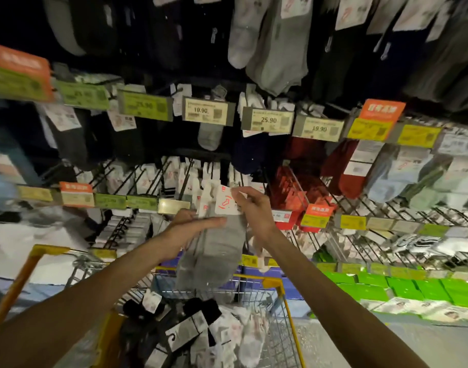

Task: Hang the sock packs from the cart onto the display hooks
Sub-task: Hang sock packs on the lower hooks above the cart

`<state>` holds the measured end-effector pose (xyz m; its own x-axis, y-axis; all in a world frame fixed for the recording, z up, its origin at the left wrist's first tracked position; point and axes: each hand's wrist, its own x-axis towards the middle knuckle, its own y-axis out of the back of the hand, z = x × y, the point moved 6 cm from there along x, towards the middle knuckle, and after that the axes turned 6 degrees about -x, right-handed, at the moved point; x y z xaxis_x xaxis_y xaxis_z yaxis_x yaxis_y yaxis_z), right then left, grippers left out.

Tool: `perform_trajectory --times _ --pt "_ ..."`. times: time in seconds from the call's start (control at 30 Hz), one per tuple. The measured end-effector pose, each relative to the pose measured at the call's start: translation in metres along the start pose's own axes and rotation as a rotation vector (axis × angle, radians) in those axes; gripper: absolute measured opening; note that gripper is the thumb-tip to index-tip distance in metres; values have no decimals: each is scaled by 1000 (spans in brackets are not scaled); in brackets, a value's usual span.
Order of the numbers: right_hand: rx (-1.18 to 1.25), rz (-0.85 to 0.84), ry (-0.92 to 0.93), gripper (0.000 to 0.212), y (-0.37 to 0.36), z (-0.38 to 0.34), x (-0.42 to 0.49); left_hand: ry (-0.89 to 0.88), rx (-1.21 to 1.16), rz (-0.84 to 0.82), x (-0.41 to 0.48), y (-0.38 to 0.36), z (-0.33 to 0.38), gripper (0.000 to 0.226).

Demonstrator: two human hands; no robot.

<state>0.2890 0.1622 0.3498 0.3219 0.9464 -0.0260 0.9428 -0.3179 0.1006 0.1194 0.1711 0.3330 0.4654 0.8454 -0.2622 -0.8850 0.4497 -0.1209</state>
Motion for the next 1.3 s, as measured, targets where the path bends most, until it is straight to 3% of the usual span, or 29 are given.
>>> perform_trajectory --times 0.43,0.57,0.83,0.97,1.17,1.3 --pt "-21 88 -31 10 -40 -82 23 -12 -48 57 20 52 69 30" --pt "-33 98 12 17 -49 -100 32 29 -26 27 30 64 74 40" --pt "-83 42 32 21 -63 -104 63 68 -114 12 36 75 86 34" --pt "-27 37 88 7 -62 -110 76 88 -94 0 41 73 94 58" --pt "53 29 81 19 -56 -105 94 47 -17 77 49 69 105 53" --pt "13 -28 71 27 -56 -98 97 25 -73 30 51 66 100 59"
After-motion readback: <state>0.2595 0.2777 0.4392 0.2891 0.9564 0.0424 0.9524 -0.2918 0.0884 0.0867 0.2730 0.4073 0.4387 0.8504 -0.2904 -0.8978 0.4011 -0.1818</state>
